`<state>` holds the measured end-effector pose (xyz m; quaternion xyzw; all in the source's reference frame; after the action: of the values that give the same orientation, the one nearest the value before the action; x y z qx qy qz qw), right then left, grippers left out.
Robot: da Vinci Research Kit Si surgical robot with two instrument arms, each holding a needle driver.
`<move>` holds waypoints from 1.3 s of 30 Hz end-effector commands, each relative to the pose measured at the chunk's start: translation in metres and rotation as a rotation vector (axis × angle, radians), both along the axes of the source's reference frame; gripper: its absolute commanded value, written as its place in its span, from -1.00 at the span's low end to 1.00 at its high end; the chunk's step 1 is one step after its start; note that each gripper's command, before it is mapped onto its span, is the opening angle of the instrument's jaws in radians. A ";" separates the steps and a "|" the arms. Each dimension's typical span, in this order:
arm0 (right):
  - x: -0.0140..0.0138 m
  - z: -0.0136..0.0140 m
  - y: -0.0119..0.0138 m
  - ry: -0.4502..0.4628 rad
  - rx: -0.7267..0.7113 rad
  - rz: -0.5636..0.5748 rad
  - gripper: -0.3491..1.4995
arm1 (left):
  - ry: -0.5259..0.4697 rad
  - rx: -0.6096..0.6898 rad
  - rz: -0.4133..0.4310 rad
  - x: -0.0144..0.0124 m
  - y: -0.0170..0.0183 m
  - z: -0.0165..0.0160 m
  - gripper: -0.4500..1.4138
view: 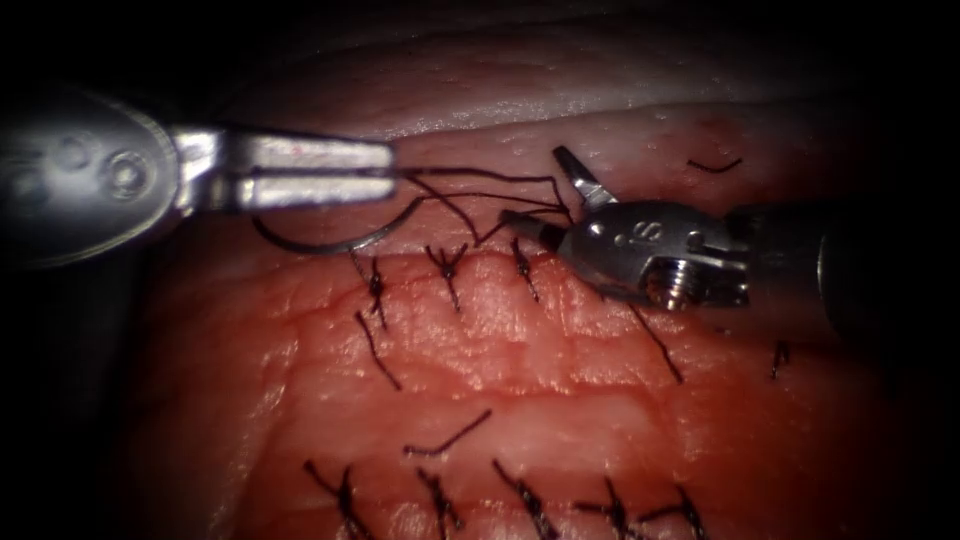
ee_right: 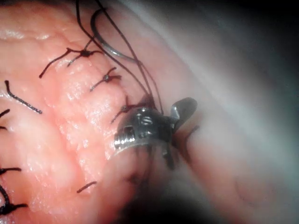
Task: Wound Closure
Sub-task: Pull suture in left hand until it is taut, then snip suture with right blades, then release suture from left end-effector
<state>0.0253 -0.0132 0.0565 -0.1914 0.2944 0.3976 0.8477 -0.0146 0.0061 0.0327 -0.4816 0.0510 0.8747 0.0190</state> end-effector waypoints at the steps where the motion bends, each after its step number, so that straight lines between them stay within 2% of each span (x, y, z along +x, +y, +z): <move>1: 0.0007 0.0007 -0.0001 0.001 0.000 -0.002 0.33 | 0.000 -0.004 0.000 -0.0006 0.0001 0.0003 -1.00; 5: 0.0009 0.0008 0.0000 0.000 0.000 -0.001 0.29 | 0.003 -0.007 0.005 -0.0008 -0.0005 -0.0001 -1.00; 7: 0.0008 0.0008 0.0000 -0.003 -0.002 -0.005 0.07 | 0.003 -0.010 0.004 -0.0009 -0.0008 -0.0001 -1.00; 9: 0.0009 0.0007 0.0000 -0.004 -0.005 -0.012 -0.33 | 0.006 -0.009 0.009 -0.0009 -0.0010 -0.0001 -1.00; 11: 0.0009 0.0006 0.0000 -0.003 -0.001 -0.014 -0.42 | 0.008 -0.008 0.014 -0.0010 -0.0011 0.0000 -1.00; 21: 0.0015 -0.0003 0.0001 0.011 -0.002 -0.031 -0.33 | 0.010 -0.016 0.017 -0.0010 -0.0014 0.0001 -1.00; 23: 0.0015 -0.0003 0.0002 0.013 -0.001 -0.032 -0.11 | 0.012 -0.016 0.022 -0.0010 -0.0016 0.0002 -1.00; 24: 0.0015 -0.0003 0.0002 0.013 -0.001 -0.032 -0.09 | 0.012 -0.016 0.023 -0.0010 -0.0017 0.0002 -1.00; 26: 0.0015 -0.0004 0.0002 0.013 -0.001 -0.032 -0.33 | 0.012 -0.018 0.023 -0.0010 -0.0019 0.0002 -1.00; 27: 0.0015 -0.0004 0.0002 0.014 -0.003 -0.031 -0.56 | 0.010 -0.017 0.027 -0.0010 -0.0019 0.0002 -1.00; 28: 0.0015 -0.0003 0.0001 0.017 -0.004 -0.033 -0.91 | 0.010 -0.018 0.027 -0.0010 -0.0020 0.0002 -1.00; 29: 0.0015 -0.0003 0.0001 0.012 -0.004 -0.030 -1.00 | 0.011 -0.018 0.030 -0.0010 -0.0021 0.0002 -1.00; 38: 0.0013 -0.0007 0.0000 0.017 -0.024 -0.017 -1.00 | 0.010 -0.017 0.040 -0.0005 -0.0022 0.0005 -1.00; 39: 0.0011 -0.0008 0.0001 0.028 -0.026 -0.034 -0.46 | 0.009 -0.017 0.041 -0.0004 -0.0022 0.0006 -1.00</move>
<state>0.0257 -0.0132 0.0551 -0.1907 0.3172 0.3820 0.8469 -0.0143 0.0037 0.0330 -0.4779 0.0477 0.8771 -0.0030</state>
